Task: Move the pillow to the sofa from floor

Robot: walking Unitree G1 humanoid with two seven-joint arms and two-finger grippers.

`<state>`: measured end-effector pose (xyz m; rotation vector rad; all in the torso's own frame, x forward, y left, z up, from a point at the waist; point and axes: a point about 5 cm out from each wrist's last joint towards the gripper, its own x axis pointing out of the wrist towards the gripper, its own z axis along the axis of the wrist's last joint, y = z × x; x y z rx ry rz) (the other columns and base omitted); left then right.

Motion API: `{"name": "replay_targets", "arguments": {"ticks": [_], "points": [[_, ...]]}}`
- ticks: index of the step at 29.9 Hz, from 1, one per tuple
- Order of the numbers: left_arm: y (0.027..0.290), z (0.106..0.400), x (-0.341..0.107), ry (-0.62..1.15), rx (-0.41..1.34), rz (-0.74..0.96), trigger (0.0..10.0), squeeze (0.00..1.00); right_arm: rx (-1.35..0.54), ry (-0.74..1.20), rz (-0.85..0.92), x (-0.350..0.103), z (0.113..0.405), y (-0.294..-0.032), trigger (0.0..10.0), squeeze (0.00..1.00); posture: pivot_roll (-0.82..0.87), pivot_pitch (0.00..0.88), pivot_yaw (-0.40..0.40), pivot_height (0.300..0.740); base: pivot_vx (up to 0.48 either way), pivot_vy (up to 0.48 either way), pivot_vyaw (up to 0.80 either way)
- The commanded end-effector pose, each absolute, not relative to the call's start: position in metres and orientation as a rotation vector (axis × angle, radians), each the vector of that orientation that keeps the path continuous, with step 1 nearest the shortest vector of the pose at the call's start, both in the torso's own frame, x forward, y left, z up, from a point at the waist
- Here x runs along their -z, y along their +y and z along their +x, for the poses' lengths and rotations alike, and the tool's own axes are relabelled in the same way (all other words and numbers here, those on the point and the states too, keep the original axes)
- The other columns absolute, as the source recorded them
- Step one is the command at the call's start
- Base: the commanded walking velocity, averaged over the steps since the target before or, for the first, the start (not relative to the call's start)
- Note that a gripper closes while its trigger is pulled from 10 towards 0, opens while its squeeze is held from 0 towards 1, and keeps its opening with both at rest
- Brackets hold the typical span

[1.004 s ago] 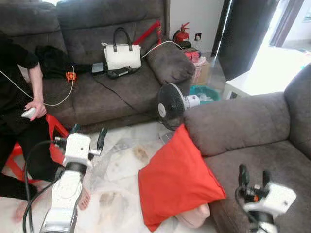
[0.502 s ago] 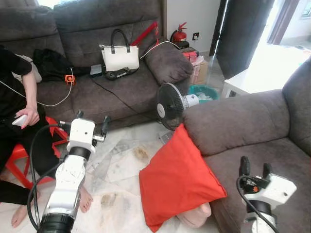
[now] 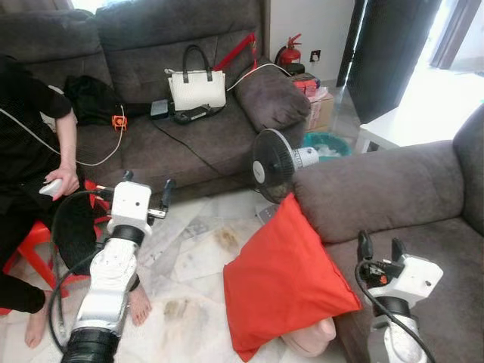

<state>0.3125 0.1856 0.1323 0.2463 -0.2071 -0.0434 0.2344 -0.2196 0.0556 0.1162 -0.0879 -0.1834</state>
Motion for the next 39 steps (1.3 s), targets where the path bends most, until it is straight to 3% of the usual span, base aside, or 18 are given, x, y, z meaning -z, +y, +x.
{"name": "replay_targets", "arguments": {"ticks": [1,4,12,16,21,27,39], "points": [[0.185,0.314,-0.131,-0.204,0.038,0.251,10.0,0.00,0.170,-0.092,0.119,-0.059,0.237,-0.220,10.0,0.00,0.08,0.000,-0.001,0.740,0.000,0.000,0.00],[0.184,0.314,-0.127,-0.195,0.025,0.241,10.0,0.00,0.111,-0.095,0.095,-0.066,0.244,-0.222,10.0,0.00,0.06,0.000,-0.043,0.740,0.000,0.000,0.00],[0.170,0.317,-0.124,-0.187,0.091,0.241,10.0,0.00,0.107,-0.098,0.095,-0.068,0.245,-0.223,10.0,0.00,0.05,0.000,-0.051,0.740,0.000,0.000,0.00],[0.159,0.319,-0.126,-0.193,0.144,0.239,10.0,0.00,0.120,-0.099,0.094,-0.067,0.242,-0.225,10.0,0.00,0.02,0.000,-0.013,0.740,0.000,0.000,0.00],[0.132,0.330,-0.128,-0.196,0.282,0.234,10.0,0.00,0.211,-0.132,0.082,-0.074,0.215,-0.236,10.0,0.00,-0.10,0.000,0.081,0.740,0.000,0.000,0.00],[0.136,0.337,-0.131,-0.191,0.285,0.246,10.0,0.00,0.269,-0.123,0.088,-0.068,0.202,-0.238,10.0,0.00,-0.12,0.000,0.104,0.740,0.000,0.000,0.00],[0.158,0.346,-0.141,-0.212,0.193,0.287,10.0,0.00,0.243,-0.098,0.130,-0.061,0.217,-0.240,10.0,0.00,-0.04,0.000,0.121,0.740,0.000,0.000,0.00]]}}
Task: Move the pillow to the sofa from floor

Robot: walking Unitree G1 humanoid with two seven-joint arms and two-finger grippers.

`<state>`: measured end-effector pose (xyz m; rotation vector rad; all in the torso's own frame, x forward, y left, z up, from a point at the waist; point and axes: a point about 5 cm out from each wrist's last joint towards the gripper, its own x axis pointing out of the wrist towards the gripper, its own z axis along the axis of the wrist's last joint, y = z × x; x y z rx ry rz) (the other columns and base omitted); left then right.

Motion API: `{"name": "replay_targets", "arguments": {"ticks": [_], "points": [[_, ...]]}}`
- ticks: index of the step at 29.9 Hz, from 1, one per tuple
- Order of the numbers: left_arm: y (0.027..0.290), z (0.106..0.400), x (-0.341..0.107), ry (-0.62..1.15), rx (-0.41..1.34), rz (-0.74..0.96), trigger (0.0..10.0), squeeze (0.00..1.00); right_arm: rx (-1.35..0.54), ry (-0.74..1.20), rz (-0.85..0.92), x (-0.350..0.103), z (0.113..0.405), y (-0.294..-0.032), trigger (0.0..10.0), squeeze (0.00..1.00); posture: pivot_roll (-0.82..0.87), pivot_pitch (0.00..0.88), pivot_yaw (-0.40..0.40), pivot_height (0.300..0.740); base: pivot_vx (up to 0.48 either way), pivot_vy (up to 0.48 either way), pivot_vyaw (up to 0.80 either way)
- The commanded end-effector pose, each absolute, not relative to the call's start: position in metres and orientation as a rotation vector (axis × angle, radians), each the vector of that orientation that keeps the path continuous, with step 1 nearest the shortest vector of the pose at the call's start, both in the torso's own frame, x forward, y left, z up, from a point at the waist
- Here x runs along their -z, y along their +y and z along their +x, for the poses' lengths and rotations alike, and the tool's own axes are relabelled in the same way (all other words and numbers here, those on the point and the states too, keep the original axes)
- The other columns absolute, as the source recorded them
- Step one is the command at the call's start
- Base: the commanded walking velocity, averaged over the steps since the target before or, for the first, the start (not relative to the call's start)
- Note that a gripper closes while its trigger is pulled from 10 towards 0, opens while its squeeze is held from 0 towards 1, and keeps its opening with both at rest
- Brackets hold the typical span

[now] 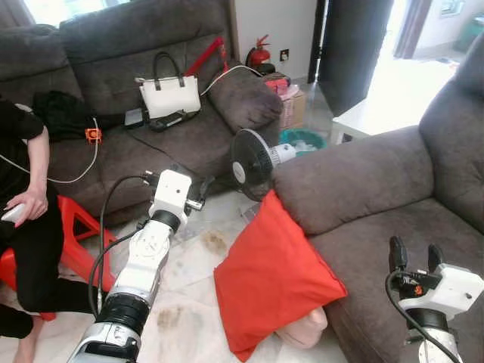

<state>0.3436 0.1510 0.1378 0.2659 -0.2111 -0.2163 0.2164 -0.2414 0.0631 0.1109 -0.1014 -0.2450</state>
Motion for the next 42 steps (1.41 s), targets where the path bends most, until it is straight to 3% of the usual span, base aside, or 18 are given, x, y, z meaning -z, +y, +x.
{"name": "replay_targets", "arguments": {"ticks": [1,9,24,31,42], "points": [[0.160,0.347,-0.142,-0.213,0.187,0.292,10.0,0.00,0.236,-0.095,0.133,-0.060,0.218,-0.239,10.0,0.00,-0.03,0.000,0.122,0.740,0.000,0.000,0.00],[0.190,0.335,-0.144,-0.222,0.081,0.287,10.0,0.00,0.171,-0.037,0.165,-0.045,0.240,-0.224,10.0,0.00,0.08,0.000,0.114,0.740,0.000,0.000,0.00],[0.202,0.305,-0.156,-0.322,-0.075,0.290,10.0,0.00,0.001,-0.099,0.160,-0.064,0.277,-0.208,10.0,0.00,0.16,0.000,0.017,0.740,0.000,0.000,0.00],[0.195,0.296,-0.169,-0.371,-0.054,0.311,10.0,0.00,-0.121,-0.196,0.164,-0.092,0.292,-0.189,10.0,0.00,0.17,0.000,-0.003,0.740,0.000,0.000,0.00],[0.183,0.284,-0.158,-0.321,-0.009,0.294,10.0,0.00,-0.307,-0.203,0.180,-0.096,0.280,-0.153,10.0,0.00,0.19,0.000,0.003,0.740,0.000,0.000,0.00]]}}
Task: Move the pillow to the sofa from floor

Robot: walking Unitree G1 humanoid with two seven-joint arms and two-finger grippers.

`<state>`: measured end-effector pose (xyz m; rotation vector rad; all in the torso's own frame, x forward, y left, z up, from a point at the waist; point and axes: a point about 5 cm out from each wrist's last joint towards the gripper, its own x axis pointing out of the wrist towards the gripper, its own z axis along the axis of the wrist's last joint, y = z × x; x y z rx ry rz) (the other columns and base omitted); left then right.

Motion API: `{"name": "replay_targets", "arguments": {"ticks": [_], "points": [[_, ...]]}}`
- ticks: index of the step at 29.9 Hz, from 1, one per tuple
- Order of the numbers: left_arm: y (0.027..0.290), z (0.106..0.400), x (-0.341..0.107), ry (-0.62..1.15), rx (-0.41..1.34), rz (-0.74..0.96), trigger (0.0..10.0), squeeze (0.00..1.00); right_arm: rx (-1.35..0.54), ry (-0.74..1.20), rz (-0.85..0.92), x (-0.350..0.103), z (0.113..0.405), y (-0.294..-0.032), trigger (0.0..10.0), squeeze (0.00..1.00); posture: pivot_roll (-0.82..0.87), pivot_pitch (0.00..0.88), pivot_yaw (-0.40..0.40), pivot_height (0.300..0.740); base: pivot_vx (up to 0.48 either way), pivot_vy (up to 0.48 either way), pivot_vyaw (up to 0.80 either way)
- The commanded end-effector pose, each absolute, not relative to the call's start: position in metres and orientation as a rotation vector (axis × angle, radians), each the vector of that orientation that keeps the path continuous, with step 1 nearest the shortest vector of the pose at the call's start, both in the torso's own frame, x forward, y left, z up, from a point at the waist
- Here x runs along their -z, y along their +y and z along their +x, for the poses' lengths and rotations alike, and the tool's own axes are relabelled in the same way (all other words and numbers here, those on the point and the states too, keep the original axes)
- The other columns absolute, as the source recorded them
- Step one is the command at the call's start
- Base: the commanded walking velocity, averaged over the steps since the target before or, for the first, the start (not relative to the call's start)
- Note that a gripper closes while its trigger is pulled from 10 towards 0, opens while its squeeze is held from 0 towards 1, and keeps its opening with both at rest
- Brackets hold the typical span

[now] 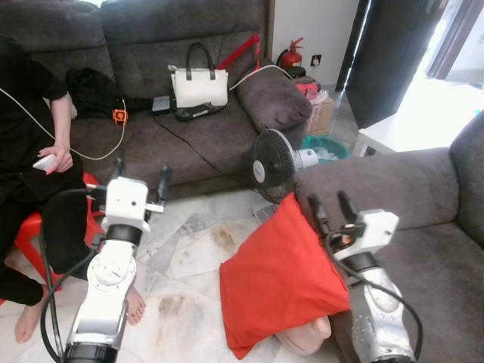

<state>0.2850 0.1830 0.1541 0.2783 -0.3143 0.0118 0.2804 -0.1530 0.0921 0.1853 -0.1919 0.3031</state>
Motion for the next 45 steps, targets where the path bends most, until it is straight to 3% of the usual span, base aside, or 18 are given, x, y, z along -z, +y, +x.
{"name": "replay_targets", "arguments": {"ticks": [1,7,11,17,21,28,45], "points": [[0.185,0.284,-0.158,-0.315,-0.011,0.295,10.0,0.00,-0.308,-0.201,0.183,-0.095,0.279,-0.150,10.0,0.00,0.19,0.000,0.008,0.740,0.000,0.000,0.00],[0.195,0.285,-0.157,-0.288,-0.030,0.298,10.0,0.00,-0.294,-0.241,0.140,-0.108,0.279,-0.146,10.0,0.00,0.19,0.000,0.026,0.740,0.000,0.000,0.00],[0.200,0.285,-0.152,-0.244,0.006,0.250,10.0,0.00,-0.166,-0.276,0.080,-0.120,0.282,-0.155,10.0,0.00,0.18,0.000,0.024,0.740,0.000,0.000,0.00],[0.224,0.272,-0.150,-0.209,-0.056,0.181,10.0,0.00,-0.117,-0.271,0.026,-0.123,0.276,-0.153,10.0,0.00,0.25,0.000,-0.058,0.740,0.000,0.000,0.00],[0.233,0.267,-0.152,-0.211,-0.096,0.178,10.0,0.00,-0.083,-0.234,0.026,-0.115,0.272,-0.156,10.0,0.00,0.26,0.000,-0.063,0.740,0.000,0.000,0.00],[0.252,0.260,-0.138,-0.154,-0.128,0.192,10.0,0.00,0.072,-0.156,0.040,-0.096,0.256,-0.191,10.0,0.00,0.21,0.000,-0.036,0.740,0.000,0.000,0.00],[0.238,0.275,-0.135,-0.146,-0.066,0.187,10.0,0.00,0.090,-0.112,0.052,-0.086,0.242,-0.195,10.0,0.00,0.14,0.000,-0.002,0.740,0.000,0.000,0.00]]}}
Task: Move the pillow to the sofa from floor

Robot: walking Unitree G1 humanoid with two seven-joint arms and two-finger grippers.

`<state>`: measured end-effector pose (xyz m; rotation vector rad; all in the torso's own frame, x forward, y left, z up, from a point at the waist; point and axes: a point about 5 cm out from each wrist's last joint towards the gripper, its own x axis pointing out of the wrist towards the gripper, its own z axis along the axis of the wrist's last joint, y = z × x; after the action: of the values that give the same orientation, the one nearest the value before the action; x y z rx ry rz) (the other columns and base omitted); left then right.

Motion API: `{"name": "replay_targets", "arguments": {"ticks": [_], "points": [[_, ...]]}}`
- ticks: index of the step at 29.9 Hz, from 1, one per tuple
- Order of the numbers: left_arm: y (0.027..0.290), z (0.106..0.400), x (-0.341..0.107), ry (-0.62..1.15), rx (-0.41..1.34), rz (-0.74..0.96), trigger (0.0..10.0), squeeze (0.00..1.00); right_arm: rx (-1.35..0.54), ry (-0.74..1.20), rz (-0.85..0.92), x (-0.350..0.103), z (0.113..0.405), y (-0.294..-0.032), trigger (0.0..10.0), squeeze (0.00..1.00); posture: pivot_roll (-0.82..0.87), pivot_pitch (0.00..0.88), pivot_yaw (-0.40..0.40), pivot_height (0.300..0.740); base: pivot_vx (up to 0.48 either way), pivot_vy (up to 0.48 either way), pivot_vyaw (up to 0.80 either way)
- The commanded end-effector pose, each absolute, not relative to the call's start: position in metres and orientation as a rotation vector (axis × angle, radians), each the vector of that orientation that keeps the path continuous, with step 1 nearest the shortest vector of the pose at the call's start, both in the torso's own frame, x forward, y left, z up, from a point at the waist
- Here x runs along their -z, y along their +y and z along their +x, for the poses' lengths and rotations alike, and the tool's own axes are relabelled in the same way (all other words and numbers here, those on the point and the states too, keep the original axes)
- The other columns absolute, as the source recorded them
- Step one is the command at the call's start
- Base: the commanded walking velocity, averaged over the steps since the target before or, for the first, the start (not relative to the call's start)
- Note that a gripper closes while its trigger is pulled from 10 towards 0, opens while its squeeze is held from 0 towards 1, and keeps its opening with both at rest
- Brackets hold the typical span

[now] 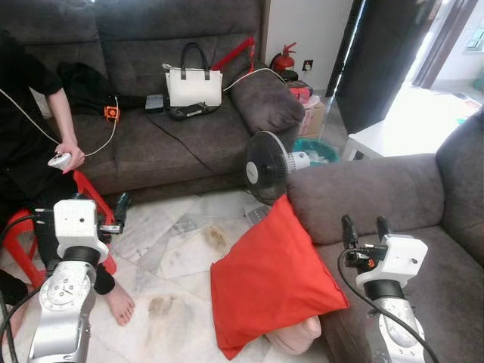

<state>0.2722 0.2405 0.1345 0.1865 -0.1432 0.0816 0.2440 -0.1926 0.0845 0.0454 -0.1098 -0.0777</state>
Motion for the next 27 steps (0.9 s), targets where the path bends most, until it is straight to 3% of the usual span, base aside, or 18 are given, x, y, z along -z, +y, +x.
{"name": "replay_targets", "arguments": {"ticks": [1,13,27], "points": [[0.238,0.275,-0.135,-0.146,-0.066,0.187,10.0,0.00,0.090,-0.112,0.052,-0.086,0.242,-0.195,10.0,0.00,0.14,0.000,-0.002,0.740,0.000,0.000,0.00],[0.220,0.298,-0.139,-0.158,0.032,0.181,10.0,0.00,0.168,-0.145,0.039,-0.091,0.232,-0.206,10.0,0.00,0.05,0.000,0.059,0.740,0.000,0.000,0.00],[0.210,0.305,-0.138,-0.178,0.033,0.158,10.0,0.00,0.127,-0.144,0.042,-0.092,0.245,-0.204,10.0,0.00,0.09,0.000,0.027,0.740,0.000,0.000,0.00]]}}
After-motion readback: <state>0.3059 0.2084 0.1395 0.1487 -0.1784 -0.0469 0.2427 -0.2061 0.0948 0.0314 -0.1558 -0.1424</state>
